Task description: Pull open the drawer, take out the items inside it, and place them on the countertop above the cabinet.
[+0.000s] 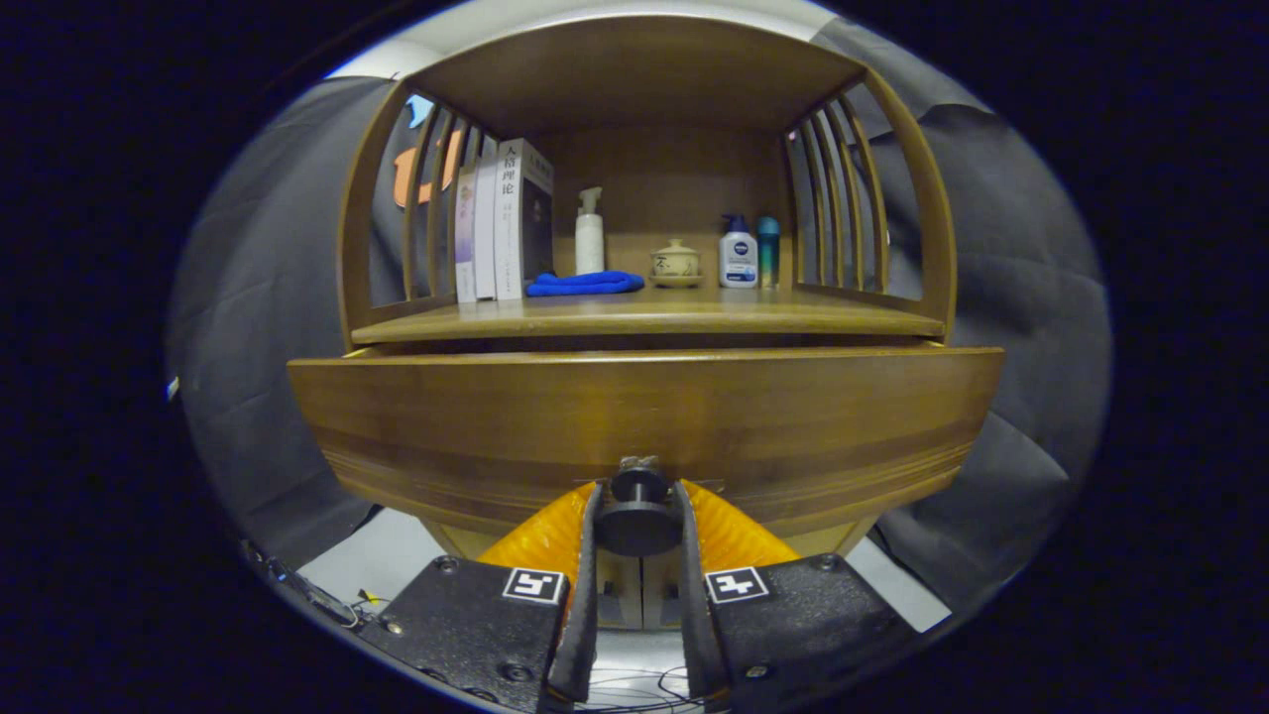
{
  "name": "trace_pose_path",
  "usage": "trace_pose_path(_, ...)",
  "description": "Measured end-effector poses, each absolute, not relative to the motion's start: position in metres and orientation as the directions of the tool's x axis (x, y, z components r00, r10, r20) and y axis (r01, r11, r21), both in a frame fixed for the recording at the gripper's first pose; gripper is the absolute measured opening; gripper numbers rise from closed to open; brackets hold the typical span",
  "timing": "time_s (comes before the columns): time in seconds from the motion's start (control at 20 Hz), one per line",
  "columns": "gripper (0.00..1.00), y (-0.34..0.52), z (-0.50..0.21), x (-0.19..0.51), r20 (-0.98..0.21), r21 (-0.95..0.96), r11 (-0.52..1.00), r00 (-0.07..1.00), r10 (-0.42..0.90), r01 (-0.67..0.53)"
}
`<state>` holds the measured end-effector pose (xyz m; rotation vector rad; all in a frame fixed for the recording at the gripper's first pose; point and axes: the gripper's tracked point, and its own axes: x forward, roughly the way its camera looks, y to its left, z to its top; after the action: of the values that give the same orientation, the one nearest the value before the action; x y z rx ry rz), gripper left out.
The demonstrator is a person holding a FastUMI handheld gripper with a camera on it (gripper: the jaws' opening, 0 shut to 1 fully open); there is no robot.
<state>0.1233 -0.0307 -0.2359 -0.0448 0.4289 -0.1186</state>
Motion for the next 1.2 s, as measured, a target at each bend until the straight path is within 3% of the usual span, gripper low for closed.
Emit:
trace_pose_path(0.55,0.38,-0.023,-0.236,0.046,-0.414,-0.065,0.996,0.906,-0.087,0.066)
trace_pose_path(0.9,0.40,-0.023,-0.237,0.036,-0.450,-0.062,0.996,0.890,-0.078,0.056)
trace_pose_path(1.05,0.49,-0.020,-0.218,0.029,-0.455,-0.014,0.999,0.889,-0.050,0.049)
trace_pose_path(1.2,0.66,-0.011,-0.182,0.021,-0.439,0.026,0.999,0.899,-0.007,0.020)
